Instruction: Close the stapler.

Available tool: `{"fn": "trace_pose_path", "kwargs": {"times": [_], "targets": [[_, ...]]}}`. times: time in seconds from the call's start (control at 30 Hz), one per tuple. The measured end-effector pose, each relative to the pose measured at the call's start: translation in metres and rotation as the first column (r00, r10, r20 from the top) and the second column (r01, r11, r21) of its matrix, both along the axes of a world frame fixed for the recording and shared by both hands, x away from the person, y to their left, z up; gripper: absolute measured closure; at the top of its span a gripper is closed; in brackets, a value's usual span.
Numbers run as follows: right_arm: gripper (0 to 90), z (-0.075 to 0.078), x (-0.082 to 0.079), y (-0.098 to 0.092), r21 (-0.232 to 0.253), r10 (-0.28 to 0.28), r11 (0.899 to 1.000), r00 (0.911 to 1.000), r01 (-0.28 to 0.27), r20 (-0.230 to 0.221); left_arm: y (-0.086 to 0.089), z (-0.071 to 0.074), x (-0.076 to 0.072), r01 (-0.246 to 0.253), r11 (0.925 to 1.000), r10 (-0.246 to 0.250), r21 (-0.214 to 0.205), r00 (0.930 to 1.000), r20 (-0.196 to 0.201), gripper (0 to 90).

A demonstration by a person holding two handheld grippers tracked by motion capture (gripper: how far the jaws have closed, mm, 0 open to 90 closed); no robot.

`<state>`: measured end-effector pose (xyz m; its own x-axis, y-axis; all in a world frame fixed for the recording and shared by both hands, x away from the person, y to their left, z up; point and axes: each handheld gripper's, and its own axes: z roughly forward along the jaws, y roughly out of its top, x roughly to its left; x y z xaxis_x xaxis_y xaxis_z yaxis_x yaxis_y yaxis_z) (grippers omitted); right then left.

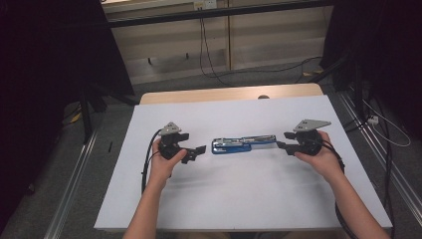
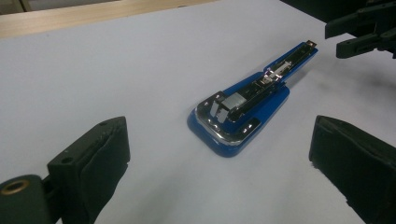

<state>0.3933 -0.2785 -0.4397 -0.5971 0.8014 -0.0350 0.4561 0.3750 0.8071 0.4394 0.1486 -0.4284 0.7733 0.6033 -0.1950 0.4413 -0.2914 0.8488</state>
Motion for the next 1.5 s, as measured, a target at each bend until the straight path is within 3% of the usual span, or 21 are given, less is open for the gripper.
{"fn": "trace_pose_path", "kwargs": {"times": [0.2,0.4,0.53,0.6,0.77,1.03,1.17,1.5], "targets": [[81.0,-0.006,0.002,-0.002,-0.018,-0.024,1.000,0.9995,0.024,-0.022,-0.007,-0.005,0.002,-0.005,0.9994,0.005,0.035,1.0000,0.006,9.2],[87.6,-0.009,0.005,-0.002,-0.017,-0.031,0.999,0.9993,0.030,-0.022,-0.011,-0.008,0.002,-0.023,0.9985,0.022,0.049,0.9997,0.013,18.2],[89.7,-0.012,0.008,0.003,-0.046,-0.022,0.999,0.9994,0.021,-0.025,-0.013,-0.009,0.002,-0.025,0.9987,0.025,0.044,0.9997,-0.002,34.2],[90.0,-0.014,0.009,0.006,-0.065,-0.020,0.998,0.9995,0.018,-0.023,-0.015,-0.010,0.001,-0.025,0.9977,0.025,0.064,0.9997,-0.001,41.4],[90.0,-0.014,0.011,0.010,-0.064,-0.015,0.998,0.9997,0.013,-0.020,-0.017,-0.012,0.001,-0.009,0.9971,0.010,0.075,0.9999,-0.007,63.2],[90.0,-0.015,0.014,0.009,-0.068,-0.021,0.997,0.9996,0.019,-0.022,-0.025,-0.018,0.000,0.027,0.9963,-0.025,0.081,0.9992,-0.030,85.4],[90.0,-0.015,0.014,0.010,-0.067,-0.012,0.998,0.9997,0.010,-0.022,-0.030,-0.021,0.001,0.028,0.9964,-0.026,0.080,0.9992,-0.032,90.0],[90.0,-0.016,0.012,0.010,-0.082,-0.003,0.997,0.9994,0.000,-0.034,-0.039,-0.024,0.001,0.024,0.9965,-0.023,0.081,0.9996,-0.014,90.0]]}}
